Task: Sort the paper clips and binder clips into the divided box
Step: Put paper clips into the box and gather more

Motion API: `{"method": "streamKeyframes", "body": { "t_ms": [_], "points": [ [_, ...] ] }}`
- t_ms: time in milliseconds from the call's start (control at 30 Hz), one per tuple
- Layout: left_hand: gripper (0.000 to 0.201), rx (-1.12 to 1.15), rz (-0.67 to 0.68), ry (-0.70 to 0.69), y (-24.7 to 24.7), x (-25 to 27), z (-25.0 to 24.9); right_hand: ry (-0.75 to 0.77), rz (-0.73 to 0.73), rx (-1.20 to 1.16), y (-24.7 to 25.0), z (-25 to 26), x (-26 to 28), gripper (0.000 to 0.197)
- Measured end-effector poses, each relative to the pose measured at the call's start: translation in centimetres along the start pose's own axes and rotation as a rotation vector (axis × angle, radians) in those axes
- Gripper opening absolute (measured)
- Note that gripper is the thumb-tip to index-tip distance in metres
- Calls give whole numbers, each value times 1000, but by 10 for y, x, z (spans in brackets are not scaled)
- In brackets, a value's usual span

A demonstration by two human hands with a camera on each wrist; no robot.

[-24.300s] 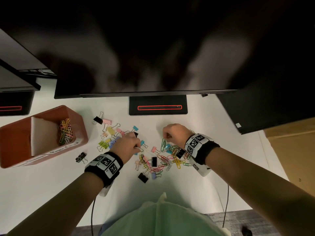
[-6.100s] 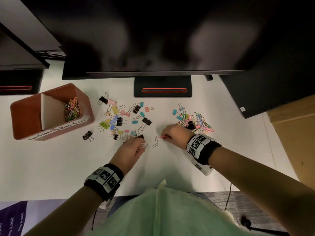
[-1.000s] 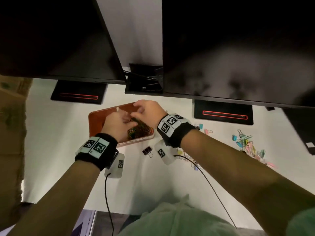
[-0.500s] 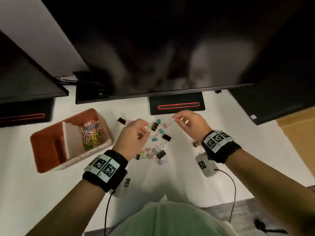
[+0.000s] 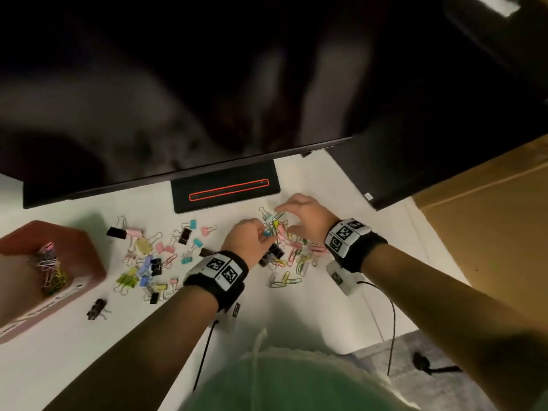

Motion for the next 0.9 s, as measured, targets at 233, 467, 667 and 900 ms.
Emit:
{"method": "streamKeyframes", "body": {
  "t_ms": [233,467,667,900],
  "points": [
    [49,36,-77,41,-10,-9,-9,62,29,9,0,2,-21,24],
    [31,115,-104,60,-6,-10,3,-15,-9,-170,0,-13,-18,13],
    [42,170,-51,2,-8,-5,-8,-58,-167,-322,10,-21,-8,12],
    [32,-54,-75,-92,-18,-9,-23,-129,-55,-202,9,-25,17,28]
  ]
}}
Point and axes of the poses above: each hand's wrist, its own x-axis away from the middle knuckle, its own y-axis out of the back of the hand, z = x × y, the point moved 3 cm from there along -x, towards the middle knuckle, and after that the axes turned 9 degrees about y, right-handed, at the moved point
